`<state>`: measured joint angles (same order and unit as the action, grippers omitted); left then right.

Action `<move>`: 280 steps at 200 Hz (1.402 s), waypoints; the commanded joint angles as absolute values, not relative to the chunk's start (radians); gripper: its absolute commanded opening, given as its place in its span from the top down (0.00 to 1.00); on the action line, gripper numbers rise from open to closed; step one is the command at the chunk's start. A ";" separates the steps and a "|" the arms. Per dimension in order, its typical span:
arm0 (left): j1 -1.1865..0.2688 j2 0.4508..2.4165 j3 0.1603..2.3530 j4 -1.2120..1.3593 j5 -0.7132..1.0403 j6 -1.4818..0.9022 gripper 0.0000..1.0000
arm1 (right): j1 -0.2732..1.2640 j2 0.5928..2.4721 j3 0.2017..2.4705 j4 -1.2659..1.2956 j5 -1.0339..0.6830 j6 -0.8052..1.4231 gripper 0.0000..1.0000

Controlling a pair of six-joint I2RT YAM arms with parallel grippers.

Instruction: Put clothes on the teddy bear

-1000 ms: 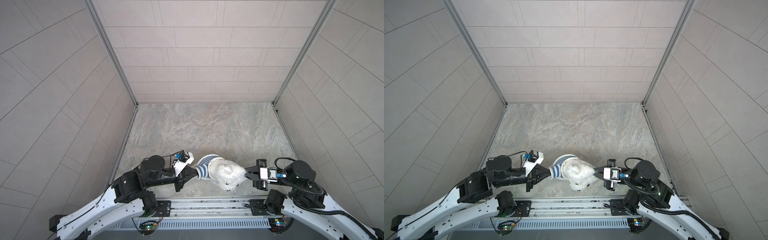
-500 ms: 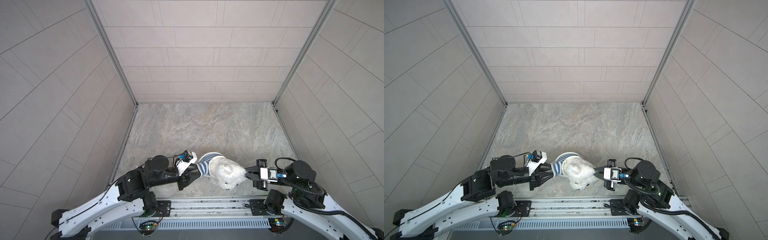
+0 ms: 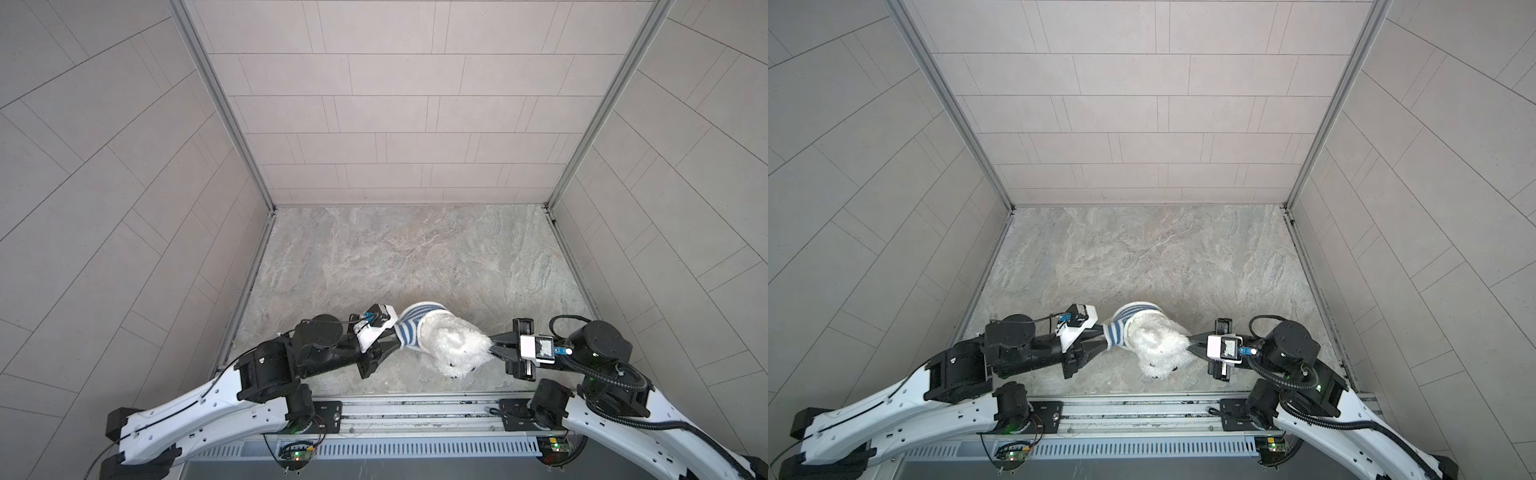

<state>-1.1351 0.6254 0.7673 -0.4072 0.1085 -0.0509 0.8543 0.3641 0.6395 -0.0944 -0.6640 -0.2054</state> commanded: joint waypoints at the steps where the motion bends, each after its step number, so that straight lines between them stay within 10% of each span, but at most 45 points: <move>1: -1.138 0.625 0.789 -0.387 0.060 -0.026 0.66 | 0.853 0.359 0.651 -0.026 -0.678 -0.217 1.00; 280: -1.149 0.701 0.644 -0.083 0.167 0.004 0.65 | 0.854 0.357 0.590 0.128 -0.674 -0.123 1.00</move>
<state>-1.1416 0.7074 0.6708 -0.1730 0.1341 0.0082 0.8543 0.3725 0.5953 0.0051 -0.6613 -0.1295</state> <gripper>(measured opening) 0.355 0.072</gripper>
